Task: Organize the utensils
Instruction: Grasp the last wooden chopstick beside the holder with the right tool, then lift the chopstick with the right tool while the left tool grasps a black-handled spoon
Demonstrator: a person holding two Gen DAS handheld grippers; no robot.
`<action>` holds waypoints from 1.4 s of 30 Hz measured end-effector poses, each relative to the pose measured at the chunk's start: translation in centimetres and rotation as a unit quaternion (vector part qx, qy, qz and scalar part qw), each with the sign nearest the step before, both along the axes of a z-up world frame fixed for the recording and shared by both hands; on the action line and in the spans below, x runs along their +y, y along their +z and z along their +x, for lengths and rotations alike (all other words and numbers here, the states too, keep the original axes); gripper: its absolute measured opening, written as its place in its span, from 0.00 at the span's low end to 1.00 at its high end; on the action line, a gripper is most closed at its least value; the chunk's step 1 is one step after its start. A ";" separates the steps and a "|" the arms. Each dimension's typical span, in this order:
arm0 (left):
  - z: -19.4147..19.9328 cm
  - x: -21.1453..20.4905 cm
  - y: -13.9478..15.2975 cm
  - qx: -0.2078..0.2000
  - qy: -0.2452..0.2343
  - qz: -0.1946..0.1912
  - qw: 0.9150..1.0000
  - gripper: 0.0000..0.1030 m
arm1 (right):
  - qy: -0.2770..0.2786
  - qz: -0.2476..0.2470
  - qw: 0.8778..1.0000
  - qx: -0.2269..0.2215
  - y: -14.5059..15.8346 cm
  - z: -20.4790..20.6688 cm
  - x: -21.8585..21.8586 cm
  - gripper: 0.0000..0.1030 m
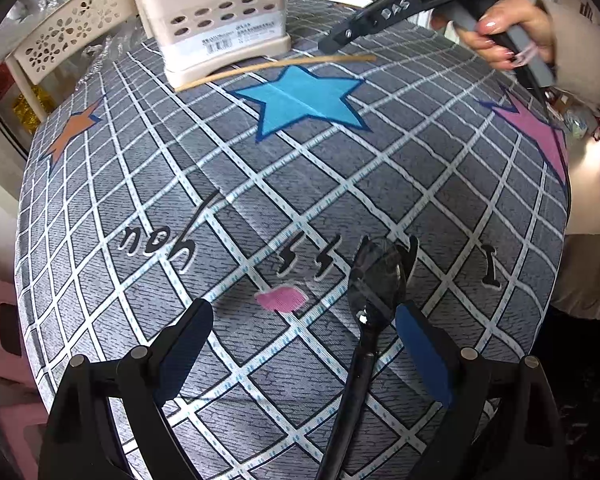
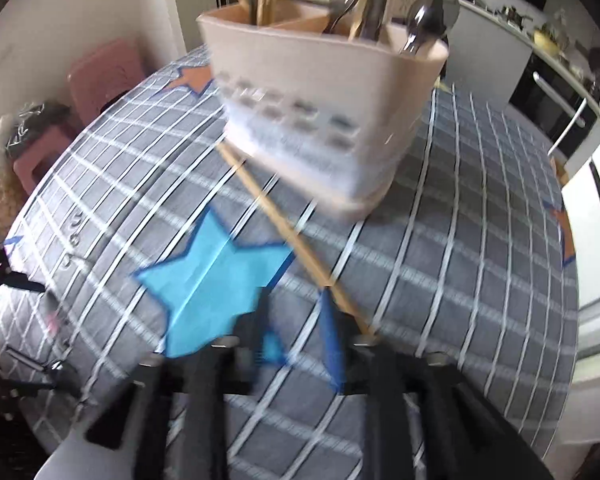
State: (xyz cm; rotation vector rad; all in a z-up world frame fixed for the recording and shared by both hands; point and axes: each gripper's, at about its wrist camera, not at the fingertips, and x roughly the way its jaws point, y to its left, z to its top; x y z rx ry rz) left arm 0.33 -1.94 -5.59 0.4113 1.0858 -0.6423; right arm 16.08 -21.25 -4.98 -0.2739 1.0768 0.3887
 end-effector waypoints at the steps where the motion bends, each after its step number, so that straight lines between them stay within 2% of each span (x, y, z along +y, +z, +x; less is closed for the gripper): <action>1: 0.0 0.1 0.1 0.000 0.003 -0.003 1.000 1.00 | 0.003 -0.005 1.000 0.009 -0.5 0.8 -0.1 0.38; 4: 0.3 0.2 0.3 0.004 0.009 -0.012 1.000 1.00 | 0.003 -0.019 0.998 0.054 -2.3 2.8 -0.7 0.38; 6: 0.2 0.1 0.3 0.005 0.003 -0.009 1.000 1.00 | -0.002 0.006 0.998 0.064 -2.3 3.4 -1.0 0.36; 8: 0.1 0.0 0.2 0.008 -0.007 -0.005 1.000 1.00 | -0.009 0.017 0.997 0.077 -2.1 3.6 -1.3 0.17; 9: 0.0 0.0 0.3 0.007 -0.012 -0.003 1.000 1.00 | -0.006 0.021 0.996 0.086 -2.1 3.4 -1.2 0.13; 13: -0.2 -0.1 0.3 0.007 -0.024 0.002 1.000 1.00 | 0.008 0.046 0.992 0.121 -1.9 0.9 -0.1 0.08; 18: -0.6 -0.2 -0.2 0.016 -0.042 0.013 0.999 1.00 | 0.005 0.072 0.984 0.166 -1.9 -2.9 1.9 0.07; 24: -0.9 -0.7 -0.4 0.033 -0.064 0.026 0.997 1.00 | -0.014 0.076 0.985 0.155 -1.4 -5.7 3.2 0.10; 28: -0.4 -1.2 -0.4 0.052 -0.077 0.039 0.995 1.00 | -0.036 0.080 0.986 0.141 -1.1 -6.2 2.9 0.11; 33: -0.4 -2.6 -0.3 0.081 -0.128 0.071 0.986 1.00 | -0.053 0.098 0.985 0.133 -0.5 -6.4 2.1 0.11; 35: -0.5 -3.1 -0.1 0.090 -0.142 0.082 0.982 0.94 | -0.057 0.095 0.986 0.127 -0.1 -6.2 2.3 0.11; 36: -0.5 -3.4 0.0 0.092 -0.148 0.086 0.981 0.86 | -0.059 0.094 0.986 0.126 0.0 -6.1 2.5 0.11; 37: -0.6 -3.6 0.3 0.095 -0.154 0.089 0.979 0.69 | -0.064 0.091 0.986 0.123 0.2 -5.9 2.5 0.11; 39: -0.4 -3.8 0.6 0.108 -0.150 0.087 0.979 0.41 | -0.071 0.084 0.987 0.117 0.5 -5.3 2.7 0.15; 42: 0.3 -3.1 0.9 0.120 -0.114 0.056 0.985 0.41 | -0.085 0.081 0.987 0.111 0.9 -3.6 3.3 0.36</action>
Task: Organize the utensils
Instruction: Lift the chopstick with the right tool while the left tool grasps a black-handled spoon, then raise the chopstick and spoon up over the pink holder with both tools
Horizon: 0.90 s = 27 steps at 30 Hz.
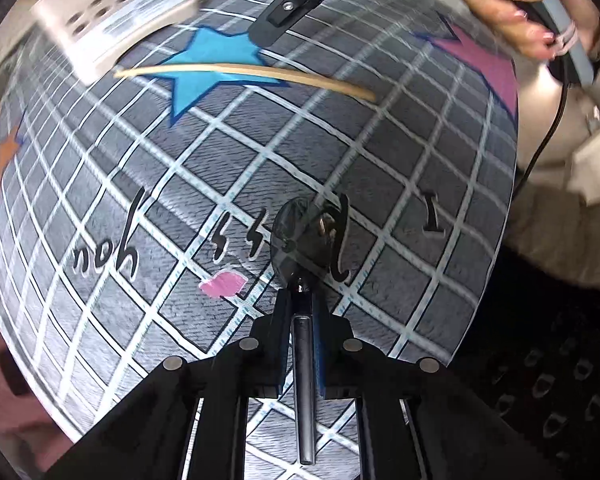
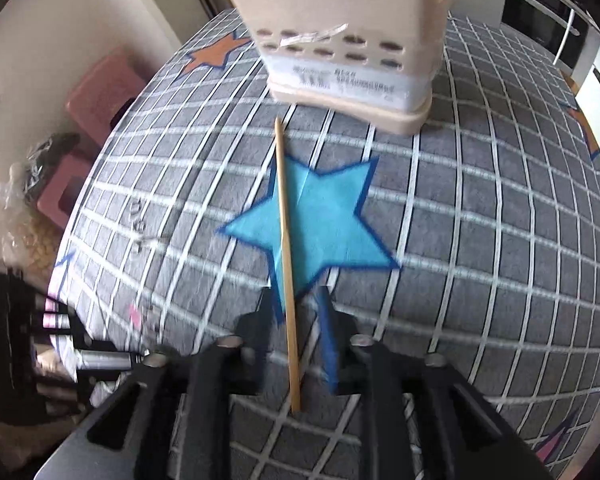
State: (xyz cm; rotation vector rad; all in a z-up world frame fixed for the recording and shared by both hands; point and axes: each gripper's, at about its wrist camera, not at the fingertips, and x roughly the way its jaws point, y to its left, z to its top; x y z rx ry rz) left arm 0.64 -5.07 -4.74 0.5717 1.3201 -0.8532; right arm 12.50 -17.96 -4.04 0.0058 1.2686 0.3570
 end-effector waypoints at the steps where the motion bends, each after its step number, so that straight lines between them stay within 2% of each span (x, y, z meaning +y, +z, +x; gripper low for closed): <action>1: 0.0 0.4 0.2 -0.018 0.015 -0.010 1.000 0.41 | -0.002 -0.002 1.000 -0.002 0.1 0.7 0.3 0.37; 5: 0.1 2.3 1.0 -0.042 0.083 -0.051 0.994 0.41 | 0.011 -0.035 0.999 -0.001 -0.5 3.3 2.5 0.37; 9: 0.3 3.8 2.2 -0.079 0.138 -0.087 0.983 0.41 | 0.030 -0.072 0.997 0.004 -1.8 5.5 5.0 0.37; 15: 1.2 5.7 4.6 -0.126 0.212 -0.137 0.959 0.41 | 0.030 -0.119 0.992 0.021 -3.6 7.4 7.2 0.36; 17: 1.8 5.9 5.1 -0.139 0.229 -0.147 0.952 0.41 | 0.032 -0.123 0.992 0.025 -3.6 7.4 7.5 0.33; 18: 1.9 6.0 5.3 -0.146 0.236 -0.151 0.949 0.41 | 0.033 -0.122 0.992 0.026 -3.6 7.4 7.6 0.28; 20: 2.3 6.3 5.6 -0.151 0.248 -0.159 0.944 0.41 | 0.034 -0.120 0.992 0.025 -3.6 7.1 7.8 0.06; 23: 2.9 6.6 6.0 -0.163 0.265 -0.165 0.936 0.41 | 0.037 -0.131 0.991 0.007 -3.4 6.1 8.3 0.06; 27: 3.5 6.4 6.4 -0.175 0.276 -0.172 0.929 0.41 | 0.031 -0.094 0.995 -0.029 -2.0 3.7 7.7 0.06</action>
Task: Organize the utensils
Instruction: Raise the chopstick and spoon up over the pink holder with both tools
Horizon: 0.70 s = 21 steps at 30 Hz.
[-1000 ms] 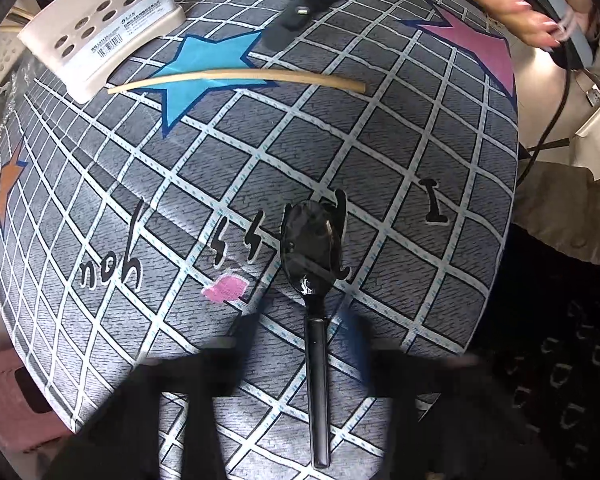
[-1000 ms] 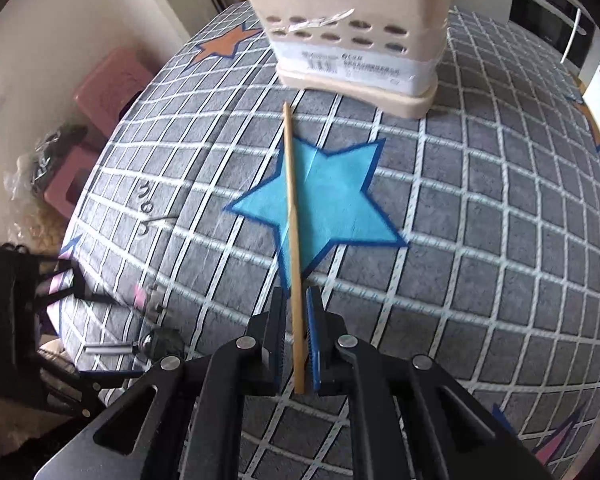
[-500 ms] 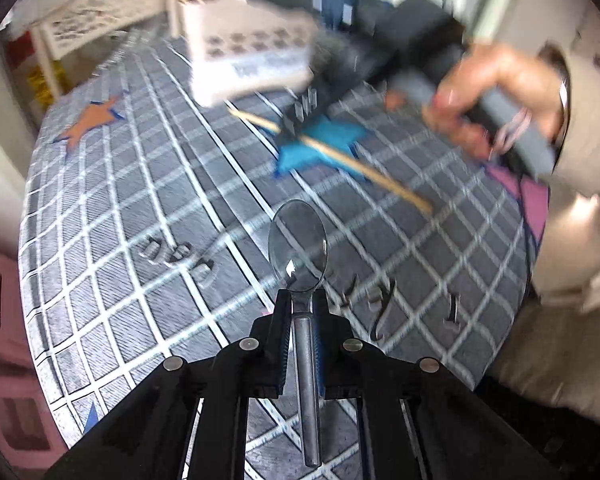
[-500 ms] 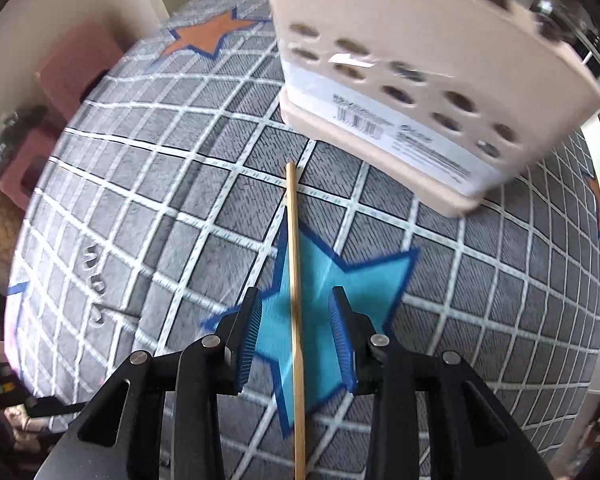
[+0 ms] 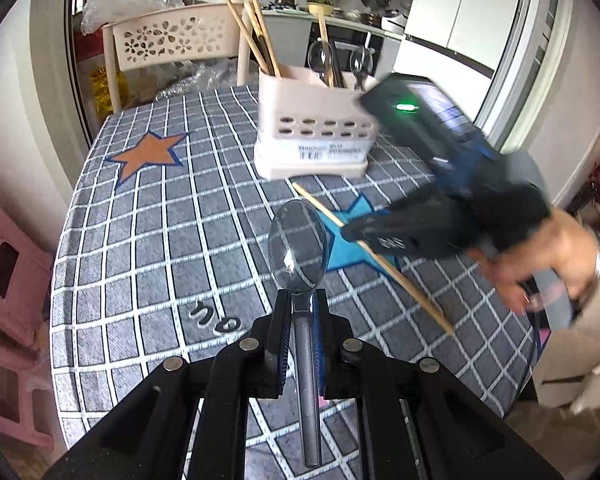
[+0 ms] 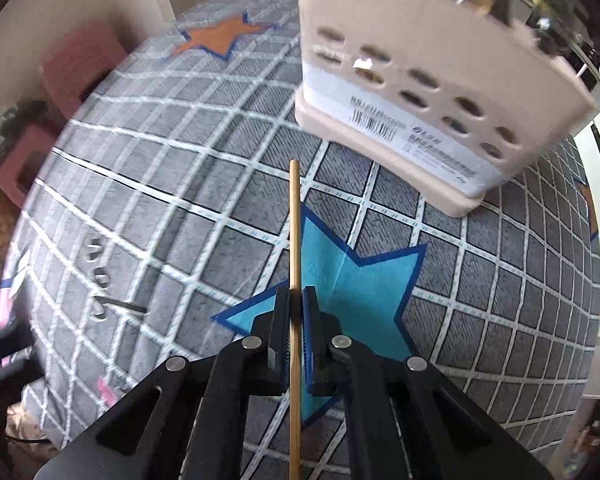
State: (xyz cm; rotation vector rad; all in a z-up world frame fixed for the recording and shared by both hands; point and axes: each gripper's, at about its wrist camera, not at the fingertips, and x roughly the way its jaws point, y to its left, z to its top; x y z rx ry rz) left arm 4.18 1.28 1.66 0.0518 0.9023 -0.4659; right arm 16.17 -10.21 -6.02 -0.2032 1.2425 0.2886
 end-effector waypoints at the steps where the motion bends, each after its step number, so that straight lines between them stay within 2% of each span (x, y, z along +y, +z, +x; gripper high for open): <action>1: 0.1 -0.2 0.1 -0.006 0.002 0.000 1.000 0.41 | -0.005 0.013 1.000 -0.012 0.7 -0.7 -0.4 0.06; 6: 0.7 -1.0 1.2 -0.025 0.007 -0.010 1.000 0.41 | -0.024 0.078 0.994 -0.072 4.5 -3.8 -2.3 0.06; 12: 1.2 -2.1 2.4 -0.041 0.008 -0.018 0.999 0.41 | -0.059 0.153 0.977 -0.136 8.2 -7.1 -4.9 0.06; 16: 1.5 -2.6 3.2 -0.053 0.006 -0.020 0.998 0.41 | -0.073 0.180 0.968 -0.158 9.9 -7.7 -5.9 0.06; 21: 2.1 -3.1 4.2 -0.071 0.006 -0.018 0.997 0.41 | -0.086 0.191 0.961 -0.179 11.6 -7.6 -6.9 0.06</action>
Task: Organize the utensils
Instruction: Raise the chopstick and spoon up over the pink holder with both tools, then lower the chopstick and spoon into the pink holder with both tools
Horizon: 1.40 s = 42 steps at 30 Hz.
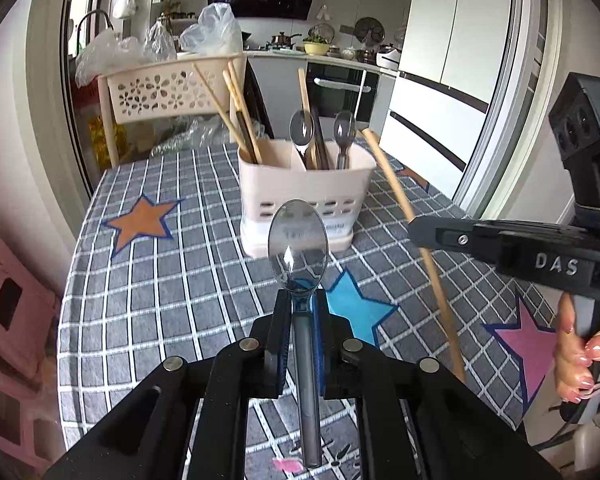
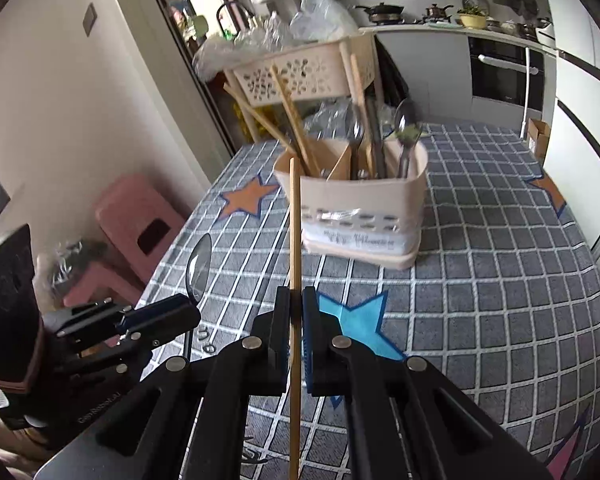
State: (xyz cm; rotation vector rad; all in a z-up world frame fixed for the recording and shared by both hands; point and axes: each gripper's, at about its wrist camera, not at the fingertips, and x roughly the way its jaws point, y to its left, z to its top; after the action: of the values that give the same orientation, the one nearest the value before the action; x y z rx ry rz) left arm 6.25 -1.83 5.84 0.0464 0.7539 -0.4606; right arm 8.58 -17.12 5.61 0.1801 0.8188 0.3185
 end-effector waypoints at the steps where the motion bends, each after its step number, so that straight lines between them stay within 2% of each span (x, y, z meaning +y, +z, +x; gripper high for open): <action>1: 0.3 -0.1 0.2 -0.002 0.000 -0.002 1.000 0.41 | -0.005 0.003 1.000 -0.006 0.5 0.0 -0.3 0.06; 14: 4.3 -0.4 3.4 -0.040 0.013 -0.020 0.999 0.41 | -0.047 0.020 0.997 -0.066 4.8 1.9 -3.0 0.06; 30: 15.1 -3.2 7.7 -0.098 0.034 -0.051 0.993 0.41 | -0.088 0.013 0.988 -0.130 8.2 12.0 -4.9 0.06; 36: 18.3 -4.2 8.0 -0.118 0.049 -0.056 0.990 0.41 | -0.104 0.004 0.982 -0.161 8.6 15.7 -5.0 0.06; 42: 19.9 -5.3 6.5 -0.138 0.067 -0.046 0.987 0.41 | -0.106 -0.013 0.977 -0.185 7.3 17.8 -4.7 0.06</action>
State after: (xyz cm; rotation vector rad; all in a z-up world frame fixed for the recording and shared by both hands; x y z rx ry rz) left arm 26.17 -7.09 12.38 -0.0273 0.4586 -0.3503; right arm 26.35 -21.79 12.95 0.1745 0.4294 0.1337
